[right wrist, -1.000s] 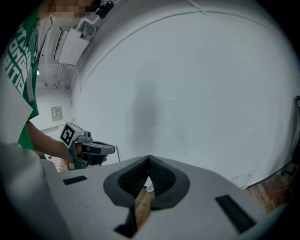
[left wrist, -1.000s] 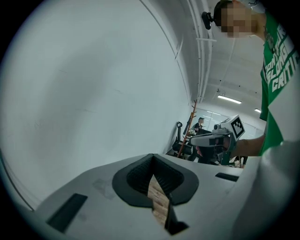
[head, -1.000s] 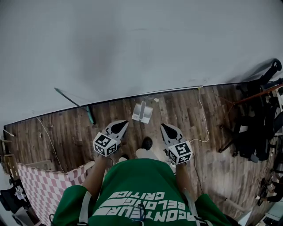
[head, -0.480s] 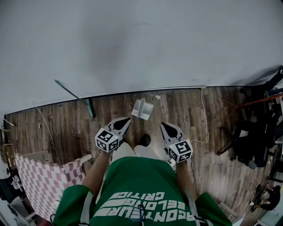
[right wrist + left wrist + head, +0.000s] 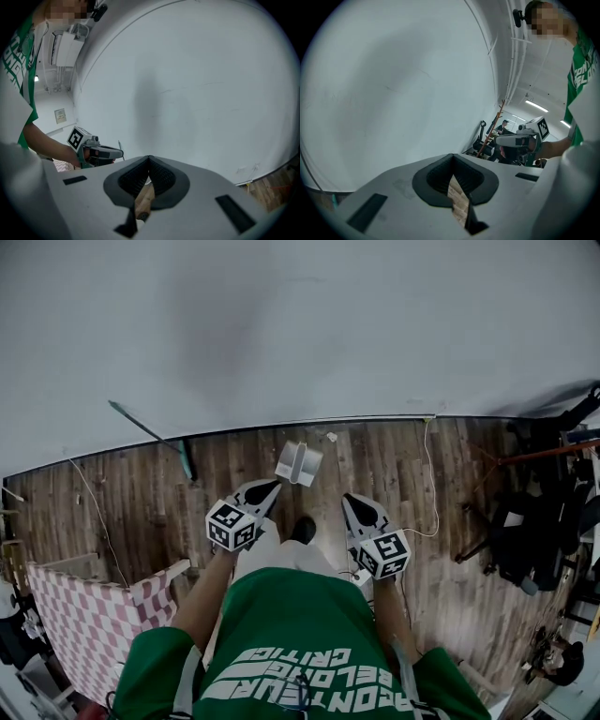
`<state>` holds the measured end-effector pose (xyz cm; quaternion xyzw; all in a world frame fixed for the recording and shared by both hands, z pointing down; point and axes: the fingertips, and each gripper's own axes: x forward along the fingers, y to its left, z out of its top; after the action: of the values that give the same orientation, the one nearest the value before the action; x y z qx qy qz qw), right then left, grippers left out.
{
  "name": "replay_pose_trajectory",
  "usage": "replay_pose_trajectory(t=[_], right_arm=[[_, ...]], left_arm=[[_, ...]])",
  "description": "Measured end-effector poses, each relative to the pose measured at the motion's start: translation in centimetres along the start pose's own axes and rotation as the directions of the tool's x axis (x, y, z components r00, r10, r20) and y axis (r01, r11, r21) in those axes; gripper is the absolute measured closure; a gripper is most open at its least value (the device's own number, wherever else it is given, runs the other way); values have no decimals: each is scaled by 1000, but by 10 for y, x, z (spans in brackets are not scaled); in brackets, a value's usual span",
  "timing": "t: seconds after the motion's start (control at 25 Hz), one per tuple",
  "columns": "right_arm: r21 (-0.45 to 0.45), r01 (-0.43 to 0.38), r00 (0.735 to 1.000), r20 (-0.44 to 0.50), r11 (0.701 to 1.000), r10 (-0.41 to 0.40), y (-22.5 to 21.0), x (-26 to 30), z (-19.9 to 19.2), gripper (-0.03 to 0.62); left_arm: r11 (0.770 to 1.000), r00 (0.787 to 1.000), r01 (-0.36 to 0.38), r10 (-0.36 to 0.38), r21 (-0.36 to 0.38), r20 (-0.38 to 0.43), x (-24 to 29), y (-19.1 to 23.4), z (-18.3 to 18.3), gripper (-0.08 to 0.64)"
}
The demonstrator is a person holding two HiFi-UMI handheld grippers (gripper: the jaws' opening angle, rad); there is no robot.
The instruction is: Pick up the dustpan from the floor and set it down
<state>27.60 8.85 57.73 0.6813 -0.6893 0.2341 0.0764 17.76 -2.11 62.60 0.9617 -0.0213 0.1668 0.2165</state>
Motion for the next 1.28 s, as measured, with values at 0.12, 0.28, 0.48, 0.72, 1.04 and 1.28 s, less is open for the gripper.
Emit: replay_pose_trajectory(t=[0.12, 0.28, 0.48, 0.72, 1.04, 1.28], right_arm=[[6, -1, 1000, -7, 1000, 1, 0, 5, -1, 584], [4, -9, 1000, -25, 1000, 9, 3, 16, -2, 584], [22, -15, 999, -44, 1000, 16, 8, 29, -1, 584], [35, -8, 996, -85, 999, 11, 11, 39, -15, 584], [61, 29, 994, -111, 998, -22, 12, 51, -28, 584], [85, 76, 989, -130, 994, -64, 11, 47, -36, 584]], left_arm=[[1000, 1000, 7, -7, -20, -14, 6, 7, -5, 557], [997, 998, 20, -24, -69, -52, 17, 18, -15, 557], [988, 990, 34, -54, -152, -130, 35, 35, -36, 557], [966, 980, 66, -110, -250, -167, 60, 48, -55, 557], [931, 956, 85, -176, -355, -234, 89, 68, -83, 510], [863, 935, 134, -274, -486, -228, 105, 72, -98, 410]])
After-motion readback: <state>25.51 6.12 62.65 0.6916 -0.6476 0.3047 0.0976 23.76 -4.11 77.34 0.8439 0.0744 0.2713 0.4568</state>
